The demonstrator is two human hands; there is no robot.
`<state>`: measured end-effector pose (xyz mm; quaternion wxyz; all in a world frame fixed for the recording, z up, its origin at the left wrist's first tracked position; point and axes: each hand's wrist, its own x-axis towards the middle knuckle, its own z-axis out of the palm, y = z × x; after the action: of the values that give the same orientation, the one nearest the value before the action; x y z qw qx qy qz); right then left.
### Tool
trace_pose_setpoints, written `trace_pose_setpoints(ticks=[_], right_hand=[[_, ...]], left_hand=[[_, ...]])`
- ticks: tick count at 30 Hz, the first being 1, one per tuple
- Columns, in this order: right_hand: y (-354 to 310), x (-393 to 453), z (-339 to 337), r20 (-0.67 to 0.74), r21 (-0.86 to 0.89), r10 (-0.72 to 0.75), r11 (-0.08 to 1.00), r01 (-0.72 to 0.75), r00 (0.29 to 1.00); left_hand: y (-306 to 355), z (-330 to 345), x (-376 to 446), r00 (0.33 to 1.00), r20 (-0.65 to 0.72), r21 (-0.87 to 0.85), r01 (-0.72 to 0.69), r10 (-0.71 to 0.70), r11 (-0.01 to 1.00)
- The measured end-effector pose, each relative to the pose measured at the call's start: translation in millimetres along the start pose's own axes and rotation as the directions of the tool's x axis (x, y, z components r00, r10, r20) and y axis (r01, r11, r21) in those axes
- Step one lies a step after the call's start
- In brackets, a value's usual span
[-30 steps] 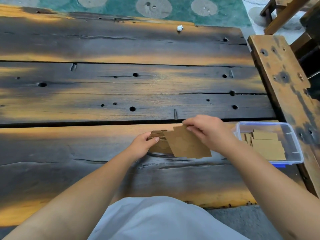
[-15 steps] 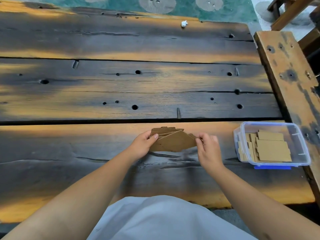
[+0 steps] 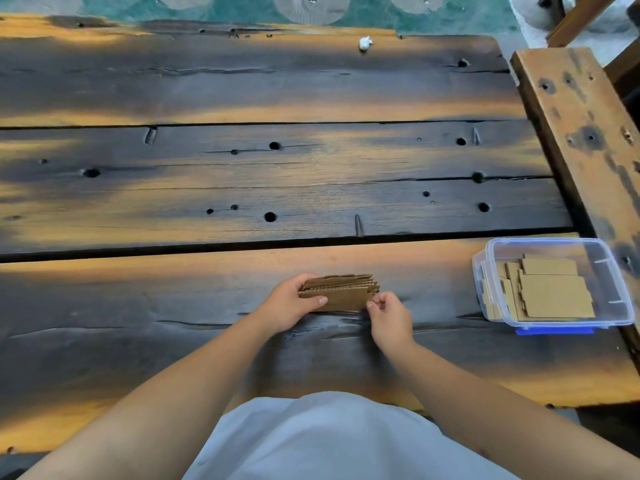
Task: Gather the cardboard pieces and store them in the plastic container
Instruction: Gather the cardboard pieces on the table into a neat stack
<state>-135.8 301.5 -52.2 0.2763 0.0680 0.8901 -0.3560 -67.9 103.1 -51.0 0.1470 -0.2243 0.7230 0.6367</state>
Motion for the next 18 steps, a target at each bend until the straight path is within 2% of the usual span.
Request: trace_pose_setpoints(ticks=[3, 5, 6, 8, 10, 12, 14, 16, 18], right_hand=[[-6.8, 6.2, 0.9, 0.035, 0.08, 0.072, 0.994, -0.074, 0.997], [-13.3, 7.6, -5.4, -0.009, 0.134, 0.076, 0.988, -0.074, 0.997], [-17.9, 7.7, -9.9, -0.052, 0.153, 0.043, 0.988, -0.035, 0.998], [-31.1, 5.3, -18.9, -0.087, 0.182, -0.122, 0.974, 0.136, 0.989], [-47.9, 2.3, -26.7, -0.013, 0.136, -0.387, 0.913, 0.385, 0.922], [-62.1, 3.7, -30.8, 0.155, -0.088, -0.615, 0.771, 0.631, 0.773], [-72.0, 7.7, -31.5, 0.291, -0.277, -0.704, 0.586, 0.762, 0.648], [-77.1, 8.4, -32.6, 0.317, -0.289, -0.717, 0.551, 0.783, 0.621], [-77.9, 7.1, -33.8, 0.296, -0.254, -0.707, 0.59, 0.767, 0.642]], left_hand=[[-0.1, 1.2, 2.8, 1.0, -0.016, -0.003, 0.012, -0.013, 1.0], [-0.3, 0.8, 5.1, 0.999, -0.034, -0.014, 0.032, -0.032, 0.999], [-0.6, 0.8, 6.0, 0.998, -0.04, -0.013, 0.04, -0.041, 0.999], [-0.2, 1.2, 6.8, 0.997, -0.051, -0.007, 0.049, -0.049, 0.999], [1.3, 2.1, 7.0, 0.998, -0.053, -0.004, 0.039, -0.039, 0.999], [2.3, 2.8, 6.5, 0.998, -0.052, -0.004, 0.021, -0.021, 1.0], [3.4, 3.1, 5.0, 0.999, -0.044, 0.002, 0.004, -0.004, 1.0], [4.4, 4.5, 3.7, 0.999, -0.037, 0.005, -0.014, 0.014, 1.0], [5.2, 7.0, 3.0, 0.998, -0.061, -0.003, -0.025, 0.025, 1.0]])
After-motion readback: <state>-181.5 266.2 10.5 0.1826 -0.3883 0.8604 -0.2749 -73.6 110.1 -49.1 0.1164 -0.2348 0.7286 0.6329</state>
